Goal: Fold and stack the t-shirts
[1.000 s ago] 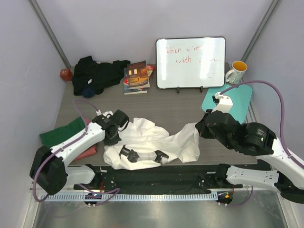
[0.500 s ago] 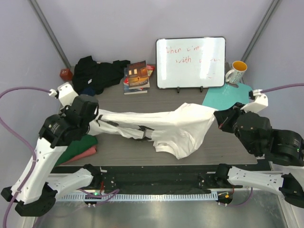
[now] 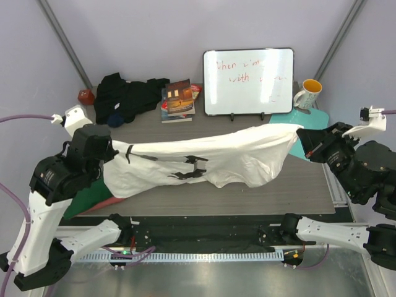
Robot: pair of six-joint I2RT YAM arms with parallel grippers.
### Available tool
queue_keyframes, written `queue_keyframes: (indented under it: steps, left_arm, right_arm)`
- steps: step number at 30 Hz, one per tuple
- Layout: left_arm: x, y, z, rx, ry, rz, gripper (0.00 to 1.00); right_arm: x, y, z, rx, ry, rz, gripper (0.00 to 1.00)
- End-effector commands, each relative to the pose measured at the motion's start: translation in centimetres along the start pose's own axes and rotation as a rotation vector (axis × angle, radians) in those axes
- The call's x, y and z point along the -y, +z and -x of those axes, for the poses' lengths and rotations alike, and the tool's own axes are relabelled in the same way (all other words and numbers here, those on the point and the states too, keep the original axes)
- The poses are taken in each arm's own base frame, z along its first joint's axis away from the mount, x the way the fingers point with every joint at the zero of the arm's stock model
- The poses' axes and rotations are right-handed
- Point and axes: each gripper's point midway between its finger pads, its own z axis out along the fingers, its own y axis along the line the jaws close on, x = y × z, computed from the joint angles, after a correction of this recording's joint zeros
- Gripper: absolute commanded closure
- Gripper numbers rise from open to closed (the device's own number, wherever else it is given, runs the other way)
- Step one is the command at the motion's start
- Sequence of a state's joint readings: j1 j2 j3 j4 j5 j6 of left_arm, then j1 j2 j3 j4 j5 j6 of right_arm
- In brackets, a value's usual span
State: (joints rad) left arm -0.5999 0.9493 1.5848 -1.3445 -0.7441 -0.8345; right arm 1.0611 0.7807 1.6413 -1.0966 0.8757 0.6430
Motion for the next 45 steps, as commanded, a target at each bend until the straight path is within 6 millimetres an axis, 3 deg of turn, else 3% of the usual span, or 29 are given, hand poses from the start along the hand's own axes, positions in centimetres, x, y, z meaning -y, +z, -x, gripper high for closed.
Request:
queue_keyframes:
  steps: [1,3,7,10,13,16,19,20,21,23,24,26,27,28,30,36,38,40,42,43,44,45]
  left_arm:
    - [-1.1,-0.2,-3.6,-0.152,0.091,0.014,1.00]
    - [-1.7,-0.6,-3.1,-0.117,0.075,0.010,1.00]
    - [-2.9,-3.1,0.8,0.003,0.043,-0.032,0.99]
    - [-2.3,-4.5,2.5,0.028,0.035,-0.095,1.00]
    - [-1.8,-5.1,2.7,-0.006,0.091,-0.122,1.00]
    - [-1.7,-4.9,1.4,-0.083,0.132,-0.110,1.00]
    - [-0.7,-3.3,-2.3,-0.205,0.178,-0.105,1.00]
    - [0.7,-2.9,-3.9,-0.256,0.163,-0.159,1.00]
    - [0.8,-1.3,-7.3,-0.346,0.198,-0.134,1.00]
    - [2.9,-0.1,-10.9,-0.444,0.172,-0.199,1.00]
    - [2.2,1.3,-14.6,-0.532,0.187,-0.154,1.00]
    - [2.9,2.3,-17.9,-0.623,0.184,-0.163,1.00]
    - [1.7,3.0,-20.4,-0.682,0.200,-0.108,1.00]
    - [1.3,3.3,-21.4,-0.706,0.210,-0.085,1.00]
    - [-0.3,3.8,-23.2,-0.744,0.240,-0.017,1.00]
    - [-4.4,3.2,-26.3,-0.845,0.322,0.126,1.00]
    - [-5.5,2.7,-27.4,-0.899,0.351,0.158,1.00]
    - [-5.3,2.2,-27.8,-0.951,0.353,0.164,1.00]
    - [-3.8,2.8,-26.2,-0.889,0.324,0.140,1.00]
    - [-3.5,4.0,-24.7,-0.809,0.335,0.162,1.00]
    - [-1.5,4.5,-22.1,-0.733,0.315,0.126,1.00]
    - [-0.5,5.0,-20.5,-0.687,0.322,0.117,1.00]
  right_arm:
    - [-1.3,-0.3,3.1,0.077,-0.001,0.049,0.99]
    - [-1.7,-0.6,3.9,0.092,-0.009,0.070,0.99]
    - [-2.3,-1.0,5.8,0.127,-0.019,0.086,0.99]
    - [-2.9,-1.1,7.0,0.144,-0.027,0.094,0.99]
    - [-3.5,-1.9,8.5,0.158,-0.010,0.136,0.99]
    - [-3.5,-2.5,9.9,0.167,-0.003,0.133,0.99]
    - [-4.2,-1.2,8.0,0.116,-0.055,0.110,0.99]
    - [-4.5,-0.9,7.2,0.097,-0.056,0.113,0.99]
    - [-4.9,-0.4,6.3,0.075,-0.066,0.115,0.99]
    - [-5.6,0.9,3.3,0.008,-0.094,0.116,0.99]
    - [-5.8,1.3,2.1,-0.018,-0.102,0.119,0.99]
    - [-6.4,2.3,-1.7,-0.108,-0.114,0.125,0.99]
    - [-6.5,2.5,-2.9,-0.140,-0.108,0.129,0.99]
    - [-6.6,3.0,-5.5,-0.207,-0.133,0.137,0.99]
    - [-6.0,3.4,-8.8,-0.288,-0.131,0.106,0.99]
    - [-4.1,2.9,-15.5,-0.490,-0.101,0.029,0.99]
    - [-3.8,2.7,-16.4,-0.519,-0.101,0.016,0.99]
    - [-3.3,2.8,-17.2,-0.532,-0.122,-0.002,0.99]
    - [-2.9,3.7,-16.7,-0.489,-0.160,-0.029,0.99]
    - [-2.9,4.2,-16.2,-0.464,-0.200,-0.038,0.99]
    - [-2.9,4.7,-15.7,-0.440,-0.225,-0.054,0.99]
    - [-3.3,5.2,-13.9,-0.383,-0.224,-0.065,0.99]
